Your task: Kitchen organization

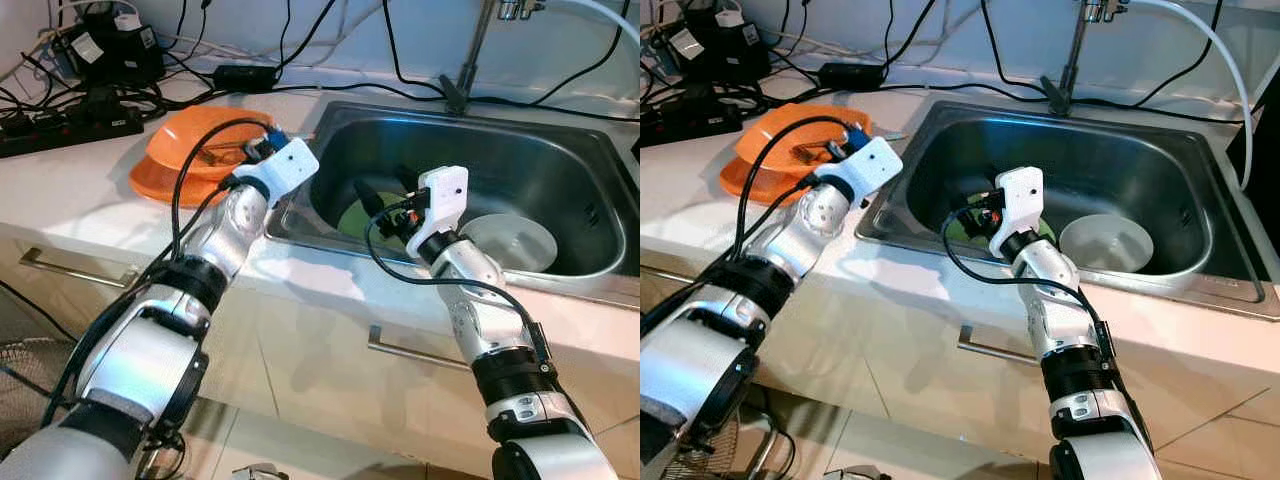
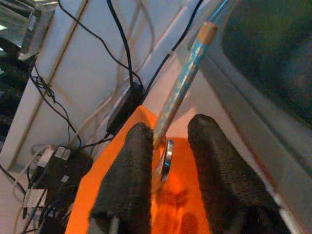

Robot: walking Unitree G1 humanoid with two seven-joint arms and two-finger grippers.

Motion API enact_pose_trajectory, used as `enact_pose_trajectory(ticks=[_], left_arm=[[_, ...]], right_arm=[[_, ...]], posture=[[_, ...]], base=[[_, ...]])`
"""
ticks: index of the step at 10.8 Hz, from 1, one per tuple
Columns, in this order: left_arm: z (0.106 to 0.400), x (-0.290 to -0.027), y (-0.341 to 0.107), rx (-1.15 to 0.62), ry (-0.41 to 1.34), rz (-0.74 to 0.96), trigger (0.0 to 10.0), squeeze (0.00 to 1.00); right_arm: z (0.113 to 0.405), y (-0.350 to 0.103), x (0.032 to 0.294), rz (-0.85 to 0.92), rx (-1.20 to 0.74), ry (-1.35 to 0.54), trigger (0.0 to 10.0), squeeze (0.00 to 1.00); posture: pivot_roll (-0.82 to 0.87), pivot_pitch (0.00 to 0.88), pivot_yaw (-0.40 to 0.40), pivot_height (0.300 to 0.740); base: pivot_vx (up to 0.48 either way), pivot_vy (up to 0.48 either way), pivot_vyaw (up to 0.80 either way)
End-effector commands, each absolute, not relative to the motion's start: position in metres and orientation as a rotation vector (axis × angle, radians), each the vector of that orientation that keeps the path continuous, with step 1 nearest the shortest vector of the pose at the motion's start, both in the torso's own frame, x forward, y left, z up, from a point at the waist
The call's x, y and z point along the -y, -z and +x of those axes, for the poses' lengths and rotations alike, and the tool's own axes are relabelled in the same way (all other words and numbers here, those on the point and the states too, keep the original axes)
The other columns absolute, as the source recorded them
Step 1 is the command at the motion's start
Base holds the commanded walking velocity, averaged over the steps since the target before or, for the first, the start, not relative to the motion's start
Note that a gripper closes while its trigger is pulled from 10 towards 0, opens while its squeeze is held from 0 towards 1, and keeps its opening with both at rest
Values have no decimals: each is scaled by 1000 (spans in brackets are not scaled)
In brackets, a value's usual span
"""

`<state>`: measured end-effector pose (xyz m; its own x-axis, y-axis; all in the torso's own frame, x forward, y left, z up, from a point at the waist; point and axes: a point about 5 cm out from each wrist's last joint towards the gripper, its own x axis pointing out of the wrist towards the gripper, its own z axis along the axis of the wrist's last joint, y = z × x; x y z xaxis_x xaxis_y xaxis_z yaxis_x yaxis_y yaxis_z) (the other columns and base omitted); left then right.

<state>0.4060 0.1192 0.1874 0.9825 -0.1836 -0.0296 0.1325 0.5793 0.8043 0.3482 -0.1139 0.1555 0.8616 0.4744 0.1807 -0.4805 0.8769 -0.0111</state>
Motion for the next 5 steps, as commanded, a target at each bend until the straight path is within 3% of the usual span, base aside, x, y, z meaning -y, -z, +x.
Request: enact_pose_trajectory(ticks=[1, 5], left_arm=[[408, -118, -191, 71, 175, 946, 0, 0], [409, -118, -192, 76, 168, 946, 0, 0]], right_arm=[[347, -157, 112, 35, 184, -506, 10000, 0], [347, -157, 110, 36, 183, -504, 10000, 0]], posture=[[82, 0, 19, 740], [85, 0, 19, 740]], base=[[0, 0, 0], [0, 0, 0]])
